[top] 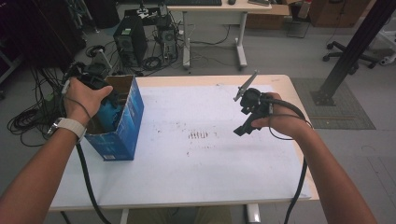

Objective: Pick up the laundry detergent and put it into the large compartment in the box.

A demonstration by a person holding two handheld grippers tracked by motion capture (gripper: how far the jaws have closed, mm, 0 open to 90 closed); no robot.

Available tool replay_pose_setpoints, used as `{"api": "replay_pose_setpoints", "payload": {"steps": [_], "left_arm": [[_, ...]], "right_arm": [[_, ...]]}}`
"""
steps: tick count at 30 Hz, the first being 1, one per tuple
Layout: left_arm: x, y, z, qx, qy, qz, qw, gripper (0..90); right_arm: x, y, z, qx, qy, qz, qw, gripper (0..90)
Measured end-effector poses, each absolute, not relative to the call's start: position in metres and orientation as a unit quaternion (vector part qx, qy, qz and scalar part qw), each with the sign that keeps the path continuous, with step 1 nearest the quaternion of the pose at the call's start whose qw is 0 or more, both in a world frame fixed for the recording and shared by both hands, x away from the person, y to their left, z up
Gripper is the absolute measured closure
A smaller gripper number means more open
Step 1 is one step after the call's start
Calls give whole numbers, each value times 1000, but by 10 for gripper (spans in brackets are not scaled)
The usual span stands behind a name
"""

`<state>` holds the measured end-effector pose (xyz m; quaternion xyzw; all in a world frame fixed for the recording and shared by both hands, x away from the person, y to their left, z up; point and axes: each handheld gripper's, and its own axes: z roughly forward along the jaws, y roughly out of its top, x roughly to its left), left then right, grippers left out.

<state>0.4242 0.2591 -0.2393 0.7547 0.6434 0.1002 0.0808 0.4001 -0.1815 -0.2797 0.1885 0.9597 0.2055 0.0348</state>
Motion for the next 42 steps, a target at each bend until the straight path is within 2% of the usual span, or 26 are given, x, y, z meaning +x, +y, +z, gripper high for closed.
{"api": "replay_pose_setpoints", "payload": {"steps": [17, 42], "left_arm": [[424, 262, -267, 756, 644, 96, 66, 373], [426, 263, -281, 759, 641, 92, 65, 373]], "right_arm": [[399, -182, -279, 192, 959, 206, 34, 101], [399, -183, -282, 193, 959, 206, 32, 101]]}}
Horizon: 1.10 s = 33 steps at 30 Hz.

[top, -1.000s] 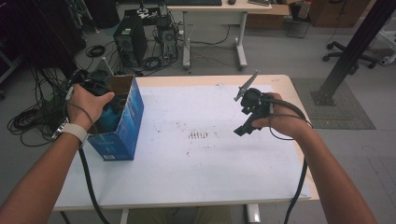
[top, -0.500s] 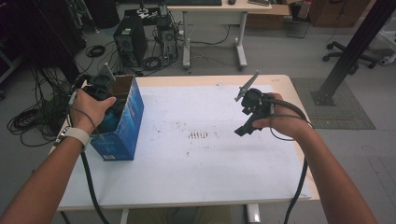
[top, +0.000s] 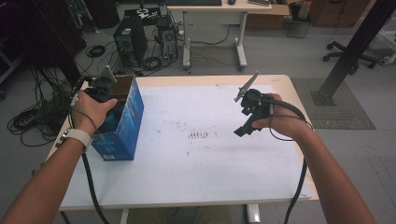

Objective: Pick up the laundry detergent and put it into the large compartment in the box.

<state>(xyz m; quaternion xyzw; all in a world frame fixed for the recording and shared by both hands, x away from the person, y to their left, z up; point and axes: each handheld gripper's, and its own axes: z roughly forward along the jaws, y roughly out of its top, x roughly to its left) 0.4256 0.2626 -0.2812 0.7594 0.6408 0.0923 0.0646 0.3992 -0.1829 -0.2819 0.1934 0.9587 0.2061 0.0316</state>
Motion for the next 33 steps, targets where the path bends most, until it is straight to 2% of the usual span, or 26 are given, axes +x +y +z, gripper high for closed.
{"api": "replay_pose_setpoints", "payload": {"steps": [17, 33], "left_arm": [[428, 272, -283, 762, 638, 82, 74, 367], [429, 273, -284, 758, 643, 72, 82, 298]], "right_arm": [[399, -180, -284, 192, 960, 203, 28, 101], [399, -180, -286, 192, 960, 202, 25, 101]]}}
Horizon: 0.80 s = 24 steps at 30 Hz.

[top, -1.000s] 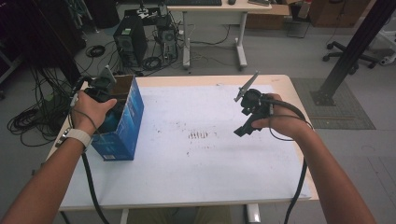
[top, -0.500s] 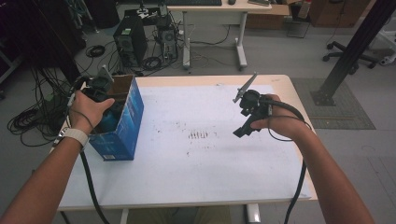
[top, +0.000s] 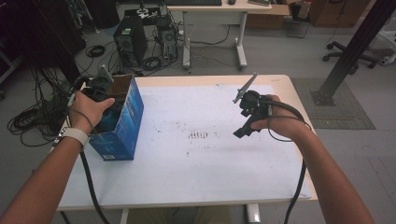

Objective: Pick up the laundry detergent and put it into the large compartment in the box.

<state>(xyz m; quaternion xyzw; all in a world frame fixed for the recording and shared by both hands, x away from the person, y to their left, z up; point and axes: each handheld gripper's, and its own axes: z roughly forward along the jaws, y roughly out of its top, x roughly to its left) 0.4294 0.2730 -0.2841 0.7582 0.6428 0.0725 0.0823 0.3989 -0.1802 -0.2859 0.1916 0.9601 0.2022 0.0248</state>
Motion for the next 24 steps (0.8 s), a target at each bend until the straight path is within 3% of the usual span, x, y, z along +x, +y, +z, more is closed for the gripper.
{"api": "replay_pose_setpoints", "payload": {"steps": [11, 24], "left_arm": [[428, 270, -283, 766, 633, 75, 82, 237], [426, 269, -280, 766, 630, 86, 89, 224]], "right_arm": [[398, -179, -286, 190, 960, 202, 24, 101], [396, -180, -284, 191, 960, 204, 27, 101]]}}
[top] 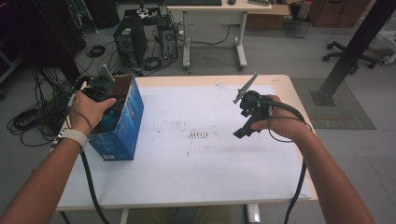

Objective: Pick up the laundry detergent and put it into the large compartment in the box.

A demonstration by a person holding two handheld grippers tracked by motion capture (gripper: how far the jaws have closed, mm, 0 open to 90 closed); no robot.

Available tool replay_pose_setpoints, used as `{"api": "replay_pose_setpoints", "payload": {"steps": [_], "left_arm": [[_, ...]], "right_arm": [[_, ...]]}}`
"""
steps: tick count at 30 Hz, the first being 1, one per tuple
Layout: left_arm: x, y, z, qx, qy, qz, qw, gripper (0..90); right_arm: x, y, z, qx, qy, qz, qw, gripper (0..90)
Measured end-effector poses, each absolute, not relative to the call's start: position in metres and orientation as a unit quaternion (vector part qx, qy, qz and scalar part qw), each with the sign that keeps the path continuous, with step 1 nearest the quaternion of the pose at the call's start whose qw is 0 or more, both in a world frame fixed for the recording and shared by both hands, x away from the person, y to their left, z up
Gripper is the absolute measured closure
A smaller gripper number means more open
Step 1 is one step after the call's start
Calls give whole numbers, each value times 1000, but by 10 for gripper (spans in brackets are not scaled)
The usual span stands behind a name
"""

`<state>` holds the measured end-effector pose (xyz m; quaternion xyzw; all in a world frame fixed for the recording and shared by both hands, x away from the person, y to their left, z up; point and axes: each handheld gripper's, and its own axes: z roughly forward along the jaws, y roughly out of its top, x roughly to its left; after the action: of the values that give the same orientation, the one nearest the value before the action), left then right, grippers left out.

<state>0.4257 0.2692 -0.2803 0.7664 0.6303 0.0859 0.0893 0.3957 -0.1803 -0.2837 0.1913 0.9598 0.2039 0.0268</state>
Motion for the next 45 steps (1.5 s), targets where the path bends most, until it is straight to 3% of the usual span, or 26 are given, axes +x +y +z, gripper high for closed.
{"api": "replay_pose_setpoints", "payload": {"steps": [23, 27, 45], "left_arm": [[420, 270, -272, 769, 624, 90, 107, 218], [418, 271, -267, 766, 627, 93, 111, 176], [412, 268, -250, 770, 619, 102, 118, 143]], "right_arm": [[393, -178, -282, 187, 960, 204, 28, 101], [392, -177, -281, 188, 961, 203, 29, 101], [386, -180, -276, 190, 959, 206, 35, 101]]}}
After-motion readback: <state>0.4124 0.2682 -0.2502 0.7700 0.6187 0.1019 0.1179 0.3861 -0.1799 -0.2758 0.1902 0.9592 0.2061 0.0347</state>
